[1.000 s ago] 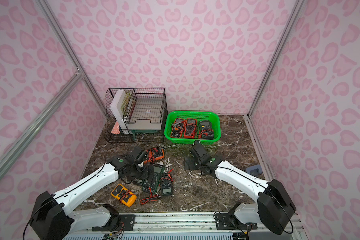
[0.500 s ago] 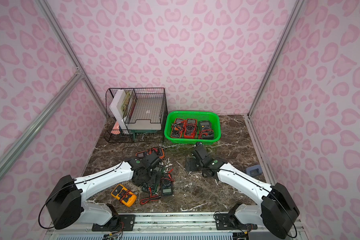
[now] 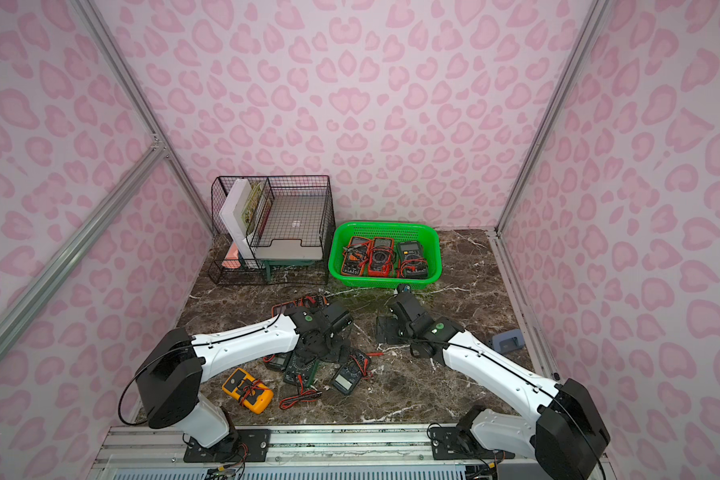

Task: Put the multimeter into the basket
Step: Adjust the multimeter at the center of the board, then pick up the multimeter from the center of the board.

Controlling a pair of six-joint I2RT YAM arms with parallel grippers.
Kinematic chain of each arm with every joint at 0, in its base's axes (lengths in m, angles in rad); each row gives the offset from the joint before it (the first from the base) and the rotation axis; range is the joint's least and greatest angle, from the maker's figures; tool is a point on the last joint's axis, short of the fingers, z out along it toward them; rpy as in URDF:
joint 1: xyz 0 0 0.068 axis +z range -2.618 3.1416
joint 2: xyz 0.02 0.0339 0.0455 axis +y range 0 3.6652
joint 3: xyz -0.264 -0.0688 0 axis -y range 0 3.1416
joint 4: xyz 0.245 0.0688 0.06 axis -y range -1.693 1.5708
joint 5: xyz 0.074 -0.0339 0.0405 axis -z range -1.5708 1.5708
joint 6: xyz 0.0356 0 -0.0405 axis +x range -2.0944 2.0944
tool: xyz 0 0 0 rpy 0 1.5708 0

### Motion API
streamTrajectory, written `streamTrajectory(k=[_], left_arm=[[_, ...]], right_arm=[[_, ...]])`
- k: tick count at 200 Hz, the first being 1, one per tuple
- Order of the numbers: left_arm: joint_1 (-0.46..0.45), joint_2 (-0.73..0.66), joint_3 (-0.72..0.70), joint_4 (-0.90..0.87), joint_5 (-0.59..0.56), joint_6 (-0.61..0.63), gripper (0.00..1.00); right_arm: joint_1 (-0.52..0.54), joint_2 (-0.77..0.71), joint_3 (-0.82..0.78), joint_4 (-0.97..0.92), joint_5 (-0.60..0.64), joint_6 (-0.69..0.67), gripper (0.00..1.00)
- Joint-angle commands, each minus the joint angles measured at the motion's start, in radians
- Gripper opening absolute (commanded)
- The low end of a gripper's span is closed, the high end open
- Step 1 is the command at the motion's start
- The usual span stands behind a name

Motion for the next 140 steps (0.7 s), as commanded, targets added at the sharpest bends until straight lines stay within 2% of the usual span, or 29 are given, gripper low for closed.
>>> streamTrajectory(k=[1,93,140], left_arm=[[-0.001,-0.04,-0.003,-0.047,-0.034,0.015,0.99],[0.023,-0.221,-0.158,-0.086,-0.088,0.004,0.99],[0.059,-0.256,-0.241,-0.033,-0.056,-0.001,0.98]], right_arm=[[0.0,-0.008,-0.008,-0.012,0.009,0.0,0.99],[-0.001,0.011,-0.008,0.017,-0.005,-0.001,0.99],[-0.001,0.025,0.001,0.015,-0.005,-0.005,0.99]])
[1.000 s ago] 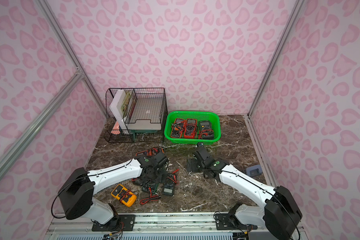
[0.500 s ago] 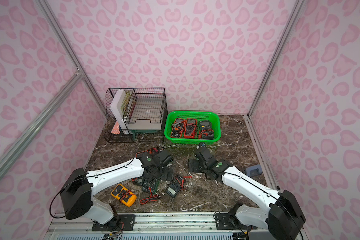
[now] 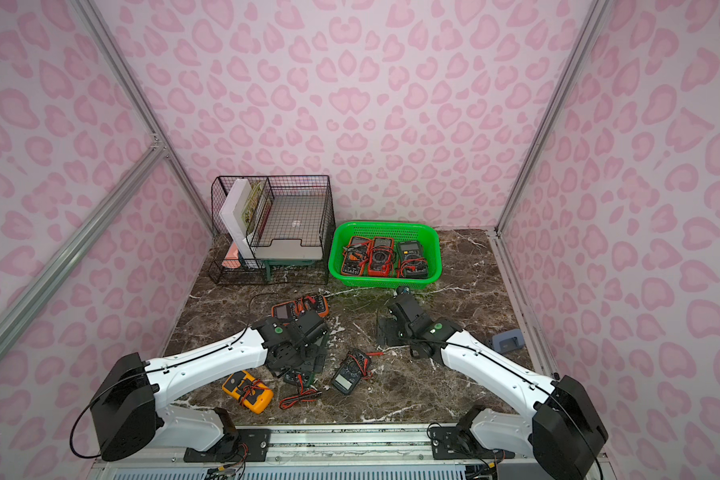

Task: Put the multimeter into the basket
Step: Pick up the multimeter from the center of the board.

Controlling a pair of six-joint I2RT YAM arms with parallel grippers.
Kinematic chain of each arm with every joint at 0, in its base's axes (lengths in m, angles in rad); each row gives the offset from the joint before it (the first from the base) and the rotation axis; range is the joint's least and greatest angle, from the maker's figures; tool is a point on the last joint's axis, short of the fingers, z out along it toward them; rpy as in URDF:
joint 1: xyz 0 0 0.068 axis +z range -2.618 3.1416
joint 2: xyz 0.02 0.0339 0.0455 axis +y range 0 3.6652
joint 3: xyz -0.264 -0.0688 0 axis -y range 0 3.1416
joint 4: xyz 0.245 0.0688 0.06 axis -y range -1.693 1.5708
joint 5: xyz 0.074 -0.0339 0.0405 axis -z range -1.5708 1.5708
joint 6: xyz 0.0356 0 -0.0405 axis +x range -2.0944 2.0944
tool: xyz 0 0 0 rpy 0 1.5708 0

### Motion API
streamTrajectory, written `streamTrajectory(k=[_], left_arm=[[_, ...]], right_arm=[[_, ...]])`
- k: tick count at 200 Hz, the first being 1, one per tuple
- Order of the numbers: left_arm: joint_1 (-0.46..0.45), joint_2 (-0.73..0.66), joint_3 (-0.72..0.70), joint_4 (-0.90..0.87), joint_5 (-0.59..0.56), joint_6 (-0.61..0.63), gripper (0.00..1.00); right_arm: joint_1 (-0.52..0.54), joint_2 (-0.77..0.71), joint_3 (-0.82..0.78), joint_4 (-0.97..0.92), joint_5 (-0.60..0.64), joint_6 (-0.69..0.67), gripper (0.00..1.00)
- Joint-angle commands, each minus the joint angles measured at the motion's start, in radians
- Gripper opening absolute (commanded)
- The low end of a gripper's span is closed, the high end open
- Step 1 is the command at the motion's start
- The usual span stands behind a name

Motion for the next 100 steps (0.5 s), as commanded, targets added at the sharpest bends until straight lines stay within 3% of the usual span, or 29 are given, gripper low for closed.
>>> streamTrajectory(k=[1,100], left_arm=[[0.019,-0.021,-0.039,0.031,0.016,-0.015,0.99],[0.079,-0.045,-0.164,0.175,0.118,-0.013,0.99]], right_arm=[[0.0,0.005,0.011,0.01,0.003,-0.005,0.99],[-0.004,0.014,0.019,0.002,0.009,0.007,0.99]])
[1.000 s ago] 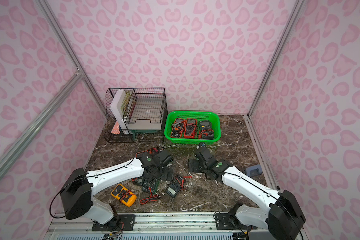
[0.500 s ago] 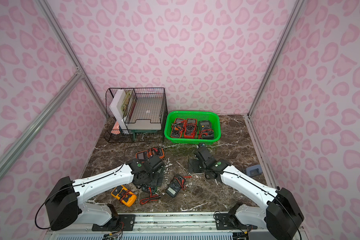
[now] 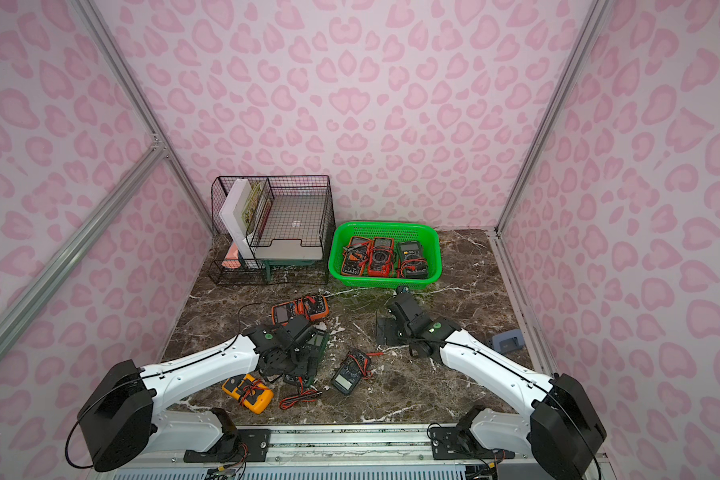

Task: Put the multimeter into the basket
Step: Pick up the multimeter from the center of the board.

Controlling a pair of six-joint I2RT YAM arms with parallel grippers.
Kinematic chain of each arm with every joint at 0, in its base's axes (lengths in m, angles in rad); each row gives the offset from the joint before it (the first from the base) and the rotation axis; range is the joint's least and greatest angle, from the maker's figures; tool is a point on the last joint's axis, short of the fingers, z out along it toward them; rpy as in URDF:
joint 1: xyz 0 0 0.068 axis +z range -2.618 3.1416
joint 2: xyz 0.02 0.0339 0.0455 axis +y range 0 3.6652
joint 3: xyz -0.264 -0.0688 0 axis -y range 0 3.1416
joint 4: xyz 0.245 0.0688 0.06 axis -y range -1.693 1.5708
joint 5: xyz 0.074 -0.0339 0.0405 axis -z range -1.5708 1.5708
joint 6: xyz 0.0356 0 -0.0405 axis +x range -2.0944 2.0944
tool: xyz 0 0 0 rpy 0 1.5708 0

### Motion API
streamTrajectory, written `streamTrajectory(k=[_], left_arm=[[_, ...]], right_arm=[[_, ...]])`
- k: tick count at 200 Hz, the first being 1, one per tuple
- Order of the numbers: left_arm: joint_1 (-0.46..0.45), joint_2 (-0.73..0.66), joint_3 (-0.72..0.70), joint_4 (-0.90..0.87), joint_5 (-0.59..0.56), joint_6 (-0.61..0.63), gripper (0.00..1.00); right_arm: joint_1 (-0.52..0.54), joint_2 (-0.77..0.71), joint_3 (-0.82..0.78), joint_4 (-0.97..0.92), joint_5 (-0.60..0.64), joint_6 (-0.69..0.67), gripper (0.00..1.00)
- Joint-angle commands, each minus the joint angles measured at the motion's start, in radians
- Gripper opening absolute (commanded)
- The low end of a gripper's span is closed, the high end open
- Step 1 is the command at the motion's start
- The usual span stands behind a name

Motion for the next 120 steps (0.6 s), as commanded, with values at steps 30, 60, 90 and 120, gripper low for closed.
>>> streamTrajectory(k=[30,60,90,120], left_arm=[[0.004,0.016,-0.045,0.082,0.047,-0.005,0.99],[0.004,0.031,-0.044,0.102,0.068,-0.001,0.99],[0.003,0.031,-0.034,0.119,0.089,-0.003,0.98],[-0.005,0.026,-0.02,0.13,0.105,-0.007,0.99]], right_arm=[[0.0,0.009,0.019,-0.002,0.011,0.008,0.99],[-0.003,0.015,0.027,-0.005,0.013,0.004,0.99],[-0.005,0.025,0.035,-0.007,0.013,0.0,0.99],[-0.008,0.036,0.043,-0.004,0.01,-0.003,0.99]])
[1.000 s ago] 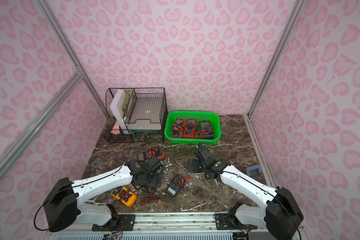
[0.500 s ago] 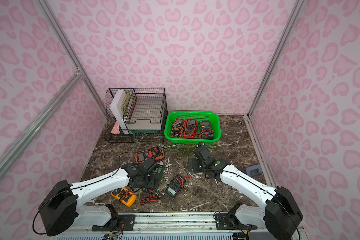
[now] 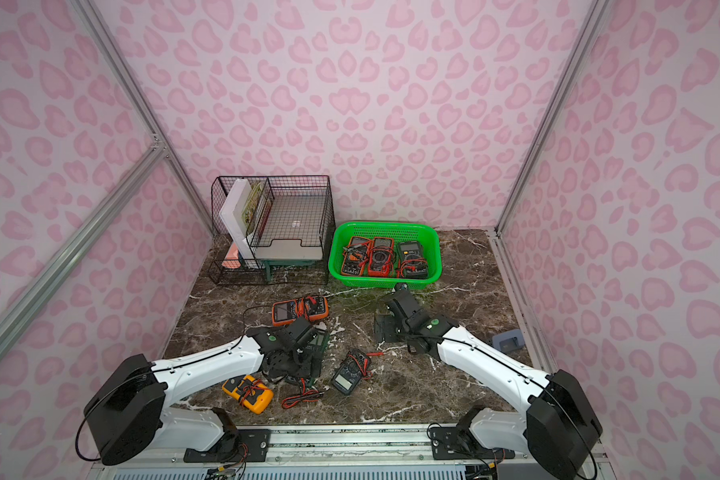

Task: Put the multimeter into the basket
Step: Pick up the multimeter from the center of the board.

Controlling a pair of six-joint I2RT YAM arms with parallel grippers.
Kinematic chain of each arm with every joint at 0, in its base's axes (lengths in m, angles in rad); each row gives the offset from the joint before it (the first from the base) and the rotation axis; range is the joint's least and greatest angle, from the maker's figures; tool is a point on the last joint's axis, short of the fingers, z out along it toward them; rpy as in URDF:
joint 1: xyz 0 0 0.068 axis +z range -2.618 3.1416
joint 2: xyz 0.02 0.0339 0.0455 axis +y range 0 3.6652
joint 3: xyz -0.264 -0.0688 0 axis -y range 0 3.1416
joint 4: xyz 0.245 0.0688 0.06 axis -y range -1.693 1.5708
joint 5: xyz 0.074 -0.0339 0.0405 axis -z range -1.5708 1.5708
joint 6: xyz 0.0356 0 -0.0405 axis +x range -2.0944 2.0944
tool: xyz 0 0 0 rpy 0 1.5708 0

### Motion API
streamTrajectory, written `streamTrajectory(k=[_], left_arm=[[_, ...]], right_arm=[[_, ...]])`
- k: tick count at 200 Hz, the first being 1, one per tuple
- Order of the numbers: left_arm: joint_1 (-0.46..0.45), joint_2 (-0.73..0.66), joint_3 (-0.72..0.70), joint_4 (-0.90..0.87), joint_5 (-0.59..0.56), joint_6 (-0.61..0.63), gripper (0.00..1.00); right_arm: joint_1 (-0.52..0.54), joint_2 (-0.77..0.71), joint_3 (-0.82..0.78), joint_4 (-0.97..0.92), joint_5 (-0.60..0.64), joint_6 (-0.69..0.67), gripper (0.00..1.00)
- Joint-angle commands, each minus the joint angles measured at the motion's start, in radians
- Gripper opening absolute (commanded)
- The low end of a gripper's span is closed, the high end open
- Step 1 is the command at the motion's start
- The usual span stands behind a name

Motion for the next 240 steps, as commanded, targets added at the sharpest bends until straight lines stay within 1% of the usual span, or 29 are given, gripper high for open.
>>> streamTrajectory(k=[1,30,55,88,126,159,240], left_arm=[[-0.006,-0.004,0.015,0.046,0.041,-0.002,0.99],[-0.022,-0.01,0.041,0.046,0.034,-0.004,0.99],[-0.029,-0.007,0.074,0.017,0.002,-0.005,0.99],[-0.029,0.044,0.122,-0.051,-0.044,-0.003,0.98],[-0.03,0.086,0.133,-0.065,-0.07,-0.004,0.99],[-0.03,0.097,0.126,-0.049,-0.088,0.018,0.99],[-0.03,0.155,0.098,0.062,-0.053,0.047,0.98]], right_arm=[[-0.002,0.006,0.012,-0.003,0.009,-0.004,0.99],[-0.006,0.016,0.02,-0.001,0.008,-0.012,0.99],[-0.008,0.023,0.025,0.001,0.004,-0.018,0.99],[-0.012,0.031,0.026,0.004,-0.001,-0.023,0.99],[-0.017,0.032,0.028,-0.001,-0.004,-0.026,0.99],[-0.025,0.027,0.023,-0.003,-0.005,-0.028,0.99],[-0.035,0.029,0.026,-0.007,-0.01,-0.032,0.99]])
